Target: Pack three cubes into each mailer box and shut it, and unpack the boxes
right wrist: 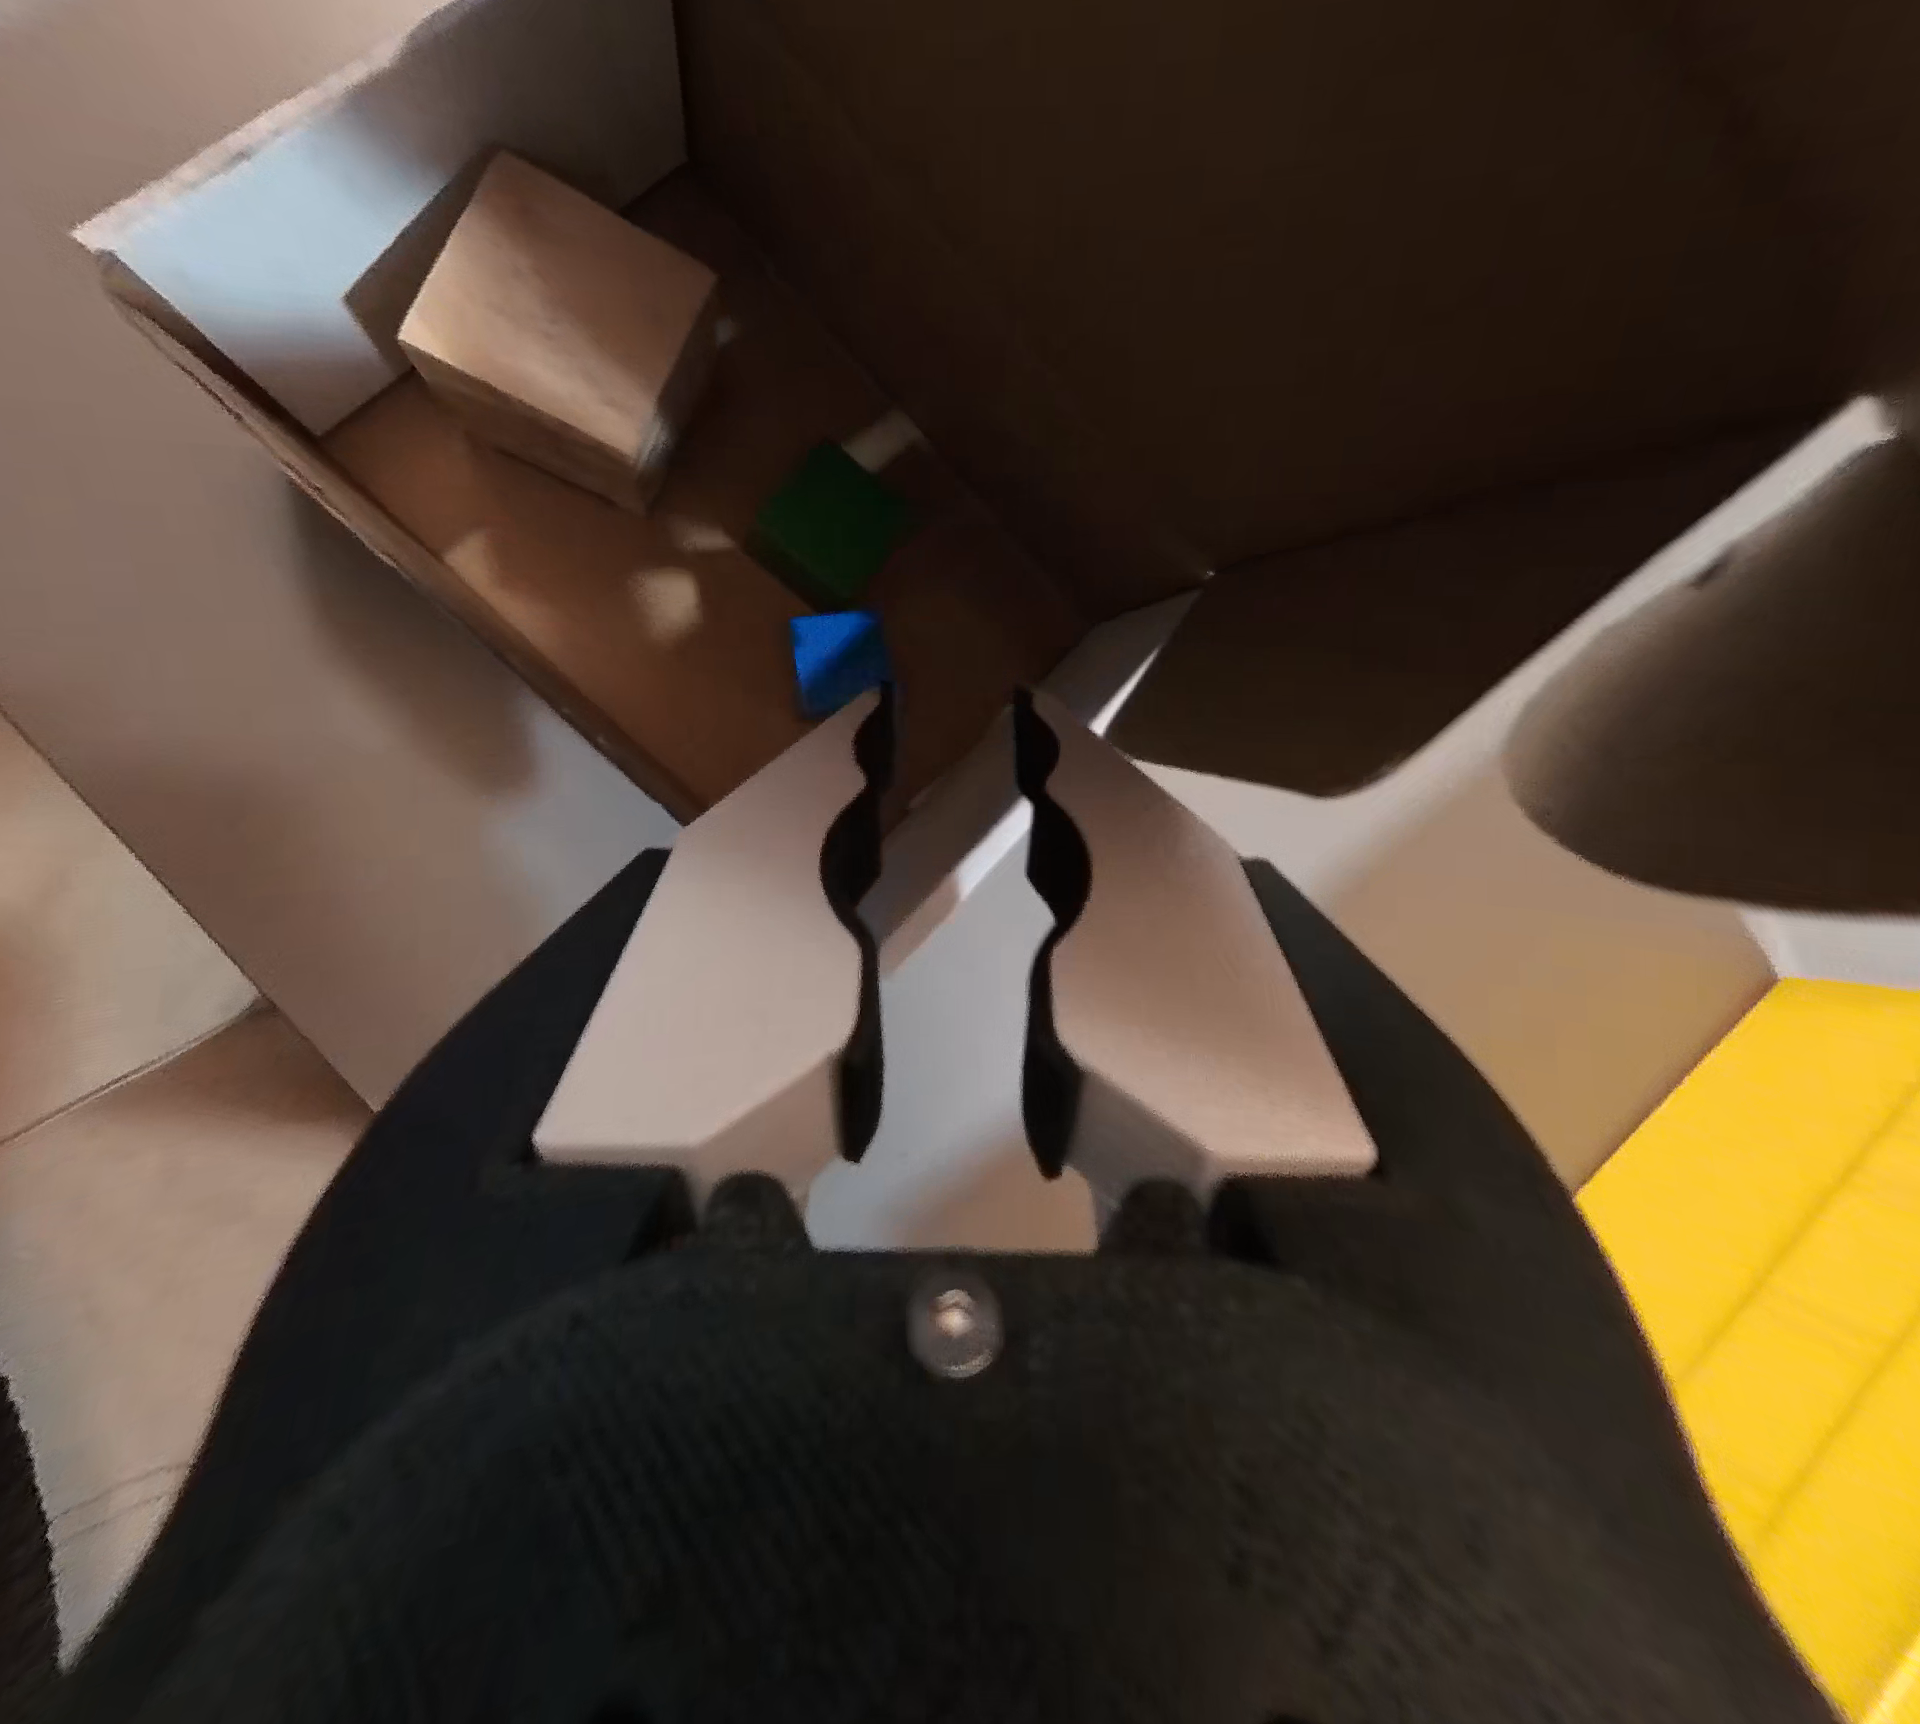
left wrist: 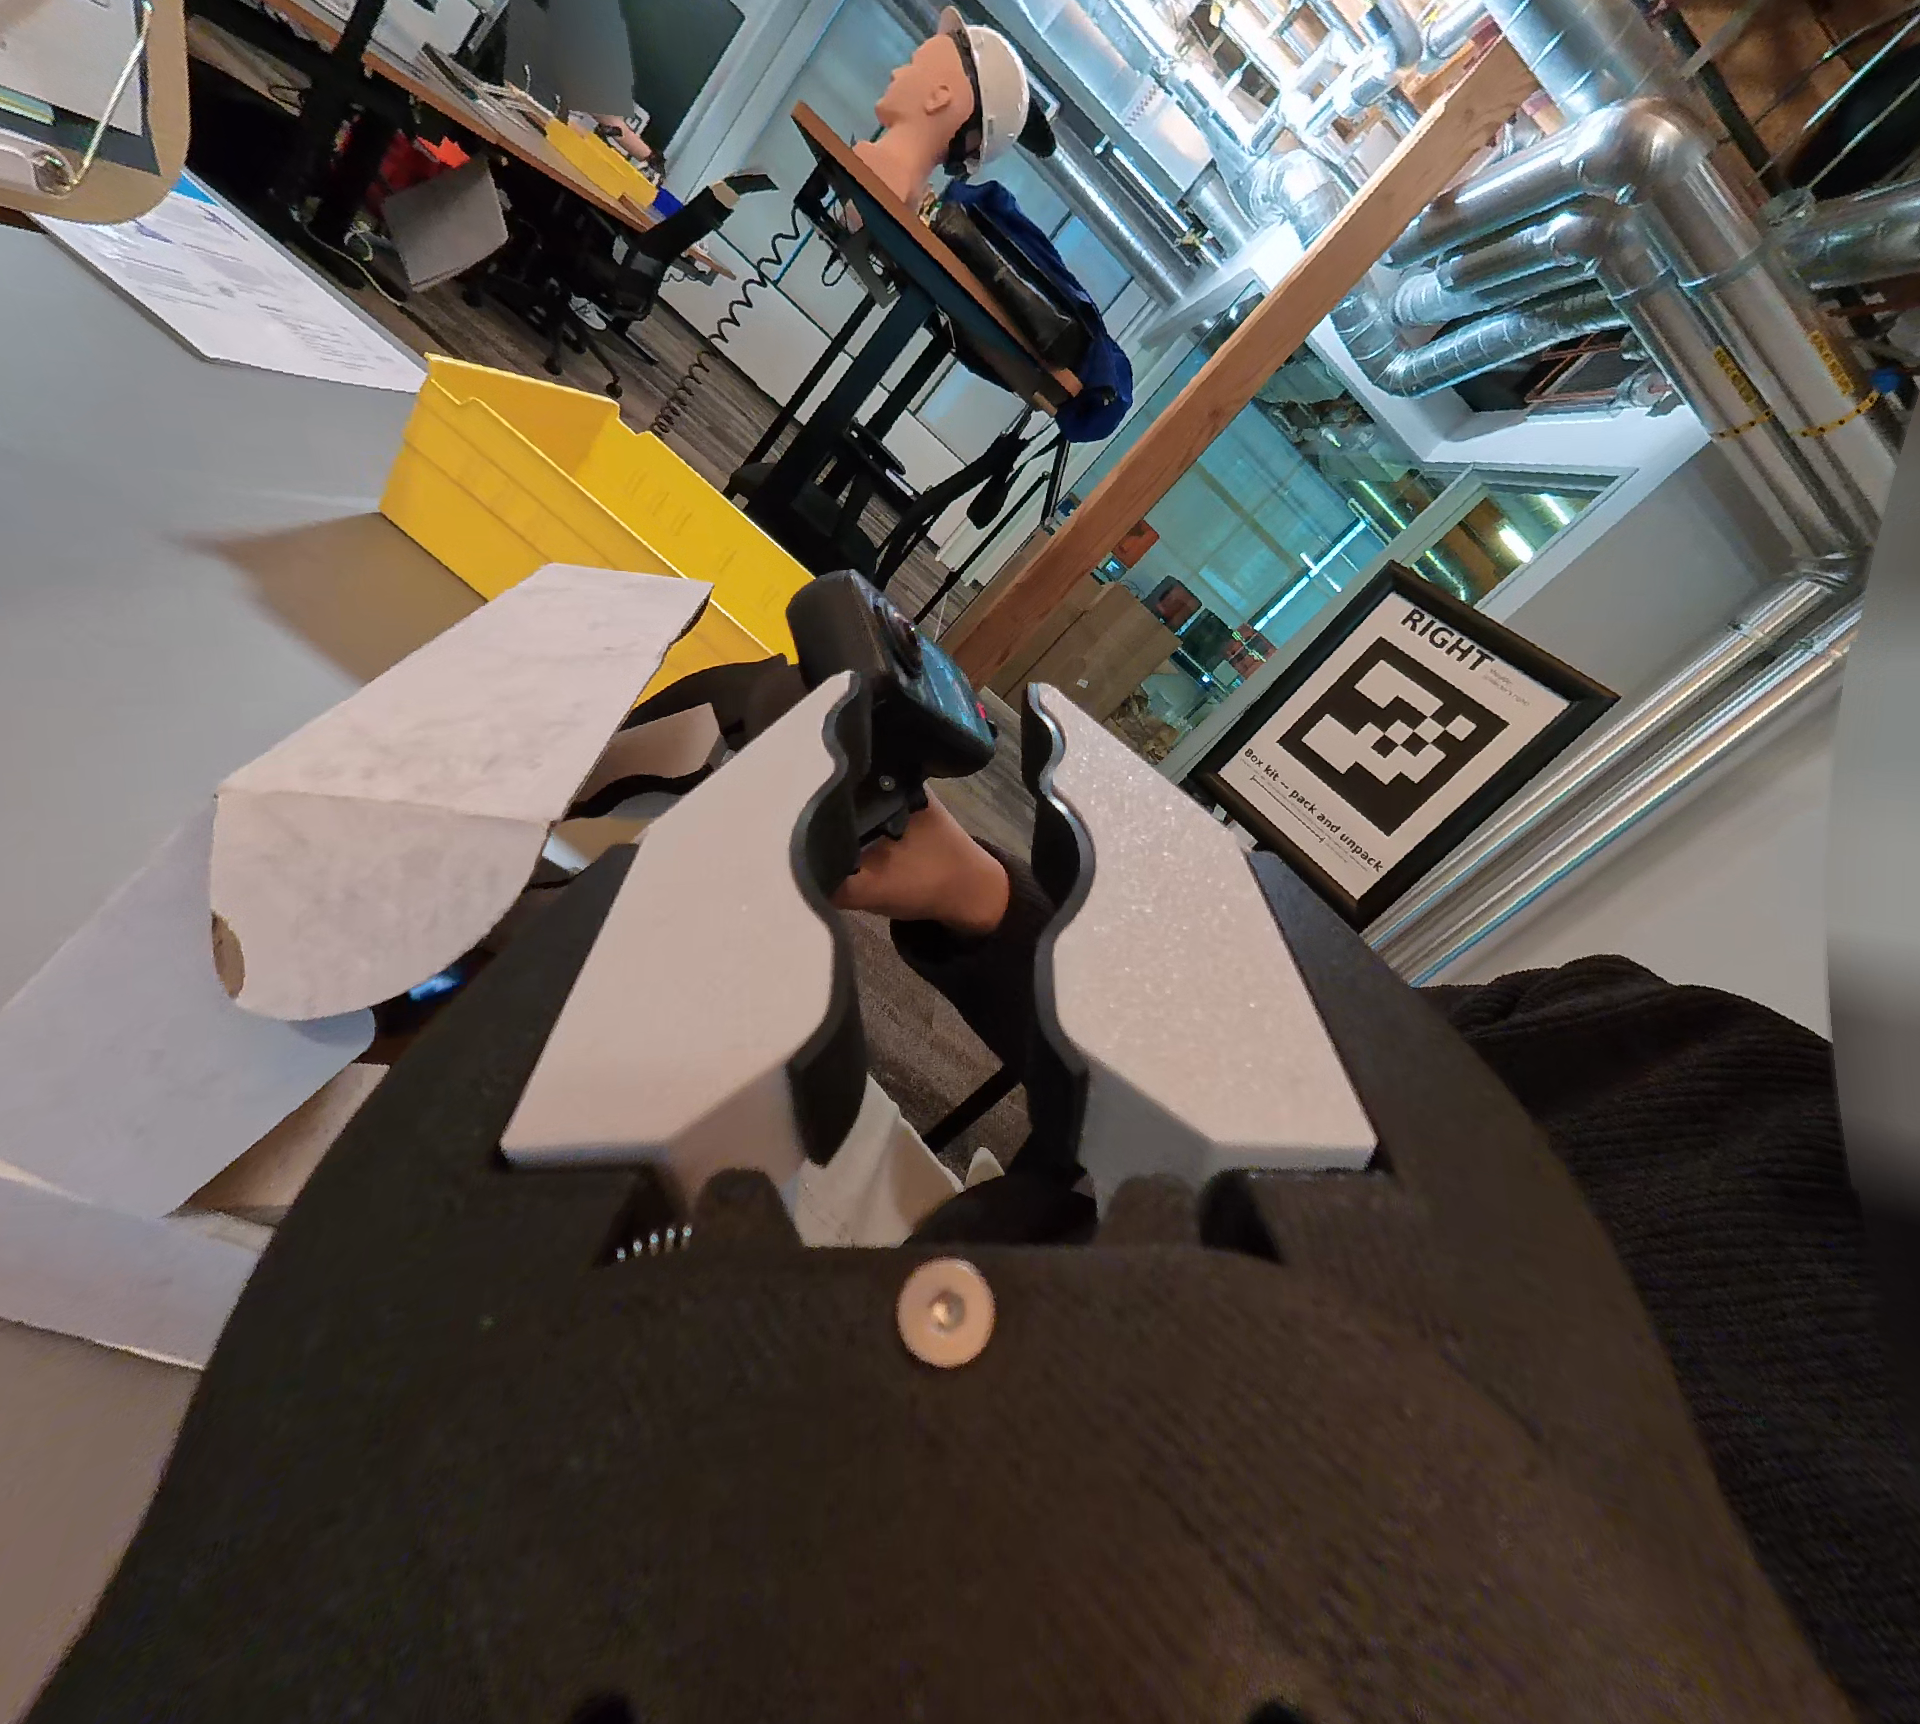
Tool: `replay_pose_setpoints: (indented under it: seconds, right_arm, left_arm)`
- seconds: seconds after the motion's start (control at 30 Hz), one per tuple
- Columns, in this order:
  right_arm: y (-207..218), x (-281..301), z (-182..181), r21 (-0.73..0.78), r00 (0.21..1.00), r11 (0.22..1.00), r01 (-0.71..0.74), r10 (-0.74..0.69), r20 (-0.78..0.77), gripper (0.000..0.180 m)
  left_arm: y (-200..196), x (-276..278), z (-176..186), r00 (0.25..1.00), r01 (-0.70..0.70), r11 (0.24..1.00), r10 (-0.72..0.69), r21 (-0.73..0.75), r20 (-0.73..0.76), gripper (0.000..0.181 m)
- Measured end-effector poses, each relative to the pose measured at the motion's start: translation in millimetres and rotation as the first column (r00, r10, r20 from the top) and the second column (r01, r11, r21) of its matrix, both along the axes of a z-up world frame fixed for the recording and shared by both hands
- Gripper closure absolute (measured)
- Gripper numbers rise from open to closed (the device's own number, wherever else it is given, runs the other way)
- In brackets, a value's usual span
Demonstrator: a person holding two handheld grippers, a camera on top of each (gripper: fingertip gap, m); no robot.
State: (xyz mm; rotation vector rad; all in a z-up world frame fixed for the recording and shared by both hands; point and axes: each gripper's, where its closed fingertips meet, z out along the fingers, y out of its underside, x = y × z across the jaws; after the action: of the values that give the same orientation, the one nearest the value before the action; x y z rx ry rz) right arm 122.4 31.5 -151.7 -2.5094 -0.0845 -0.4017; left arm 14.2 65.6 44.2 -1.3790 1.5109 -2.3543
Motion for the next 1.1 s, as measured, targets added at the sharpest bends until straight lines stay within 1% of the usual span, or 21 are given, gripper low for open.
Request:
replay_pose_setpoints:
  seconds: [0.03, 0.1, 0.2, 0.27, 0.33, 0.37, 0.43, 0.5, 0.53, 0.57, 0.6, 0.63, 0.67, 0.8, 0.87, 0.9, 0.93, 1.03, 1.1]
  right_arm:
    - [-0.3, 0.4, 2.7, 0.009, 1.0, 1.0, -0.001, 0.001, 0.003, 0.158]
    - [-0.4, 0.3, 11.0, 0.044, 1.0, 0.999, -0.007, 0.007, 0.009, 0.161]
    - [-0.7, -3.6, 29.2, 0.145, 0.999, 0.989, -0.028, 0.031, -0.015, 0.164]
    - [-3.1, -5.4, 43.0, 0.243, 0.998, 0.97, -0.03, 0.043, -0.046, 0.165]
    - [-6.5, -6.5, 60.8, 0.378, 0.995, 0.925, -0.034, 0.066, -0.072, 0.167]
    - [-9.3, -5.7, 71.7, 0.456, 0.994, 0.889, -0.033, 0.075, -0.074, 0.168]
    - [-16.2, -5.3, 99.0, 0.634, 0.993, 0.772, -0.05, 0.106, -0.051, 0.168]
    - [-25.3, 0.2, 124.0, 0.772, 0.994, 0.633, -0.054, 0.107, -0.018, 0.168]
    - [-28.5, 5.1, 131.0, 0.813, 0.995, 0.581, -0.036, 0.097, -0.026, 0.165]
    - [-30.3, 12.4, 132.4, 0.834, 0.995, 0.552, 0.012, 0.072, -0.062, 0.157]
    - [-30.7, 21.1, 127.8, 0.833, 0.992, 0.547, 0.076, 0.04, -0.117, 0.15]
    - [-29.8, 27.4, 119.5, 0.818, 0.985, 0.56, 0.131, 0.019, -0.171, 0.148]
    - [-28.0, 31.2, 110.1, 0.799, 0.975, 0.575, 0.177, 0.011, -0.223, 0.145]
    - [-14.2, 23.7, 81.7, 0.727, 0.902, 0.63, 0.273, 0.095, -0.421, 0.141]
    - [-7.3, 13.3, 71.7, 0.689, 0.863, 0.672, 0.271, 0.148, -0.484, 0.143]
    - [-4.5, 5.5, 67.8, 0.673, 0.846, 0.696, 0.25, 0.18, -0.501, 0.147]
    - [-2.4, 0.4, 65.2, 0.661, 0.84, 0.712, 0.237, 0.191, -0.507, 0.145]
    - [-1.5, -3.2, 62.5, 0.643, 0.876, 0.74, 0.196, 0.162, -0.454, 0.14]
    - [-2.4, -7.2, 59.6, 0.619, 0.893, 0.769, 0.16, 0.155, -0.423, 0.144]
  left_arm:
    - [0.6, 0.0, 0.0, 1.0, -0.001, 1.0, 0.001, 0.001, 0.0, 0.156]
    - [2.2, 0.1, 0.2, 1.0, -0.008, 1.0, 0.008, 0.003, 0.0, 0.155]
    - [7.2, 0.8, 0.5, 0.999, -0.035, 0.999, 0.035, 0.02, 0.003, 0.155]
    - [12.3, 1.9, -0.6, 0.998, -0.068, 0.997, 0.068, 0.047, 0.004, 0.155]
    - [21.0, 5.7, -6.9, 0.992, -0.128, 0.986, 0.129, 0.107, -0.008, 0.155]
    - [27.6, 9.1, -13.4, 0.984, -0.171, 0.973, 0.176, 0.158, -0.02, 0.154]
    - [46.4, 17.2, -28.7, 0.954, -0.28, 0.916, 0.3, 0.288, -0.027, 0.152]
    - [66.6, 23.7, -43.2, 0.91, -0.374, 0.829, 0.415, 0.417, -0.007, 0.15]
    - [77.0, 27.0, -48.3, 0.883, -0.423, 0.773, 0.469, 0.472, 0.024, 0.151]
    - [87.4, 29.8, -52.9, 0.852, -0.474, 0.71, 0.52, 0.52, 0.066, 0.152]
    - [94.5, 31.7, -58.7, 0.828, -0.502, 0.658, 0.553, 0.561, 0.093, 0.153]
    - [96.1, 32.8, -66.8, 0.827, -0.492, 0.638, 0.555, 0.592, 0.089, 0.154]
    - [95.4, 33.8, -77.3, 0.835, -0.459, 0.643, 0.547, 0.614, 0.051, 0.153]
    - [93.2, 36.9, -107.8, 0.851, -0.383, 0.7, 0.522, 0.603, -0.066, 0.154]
    - [83.0, 34.3, -125.7, 0.873, -0.296, 0.762, 0.46, 0.576, -0.16, 0.154]
    - [76.6, 33.2, -132.8, 0.882, -0.254, 0.796, 0.424, 0.55, -0.206, 0.153]
    - [72.1, 33.1, -137.1, 0.885, -0.235, 0.822, 0.402, 0.519, -0.235, 0.154]
    - [63.0, 33.5, -140.9, 0.894, -0.209, 0.88, 0.349, 0.427, -0.281, 0.161]
    - [62.5, 34.2, -140.2, 0.897, -0.217, 0.897, 0.339, 0.386, -0.283, 0.167]
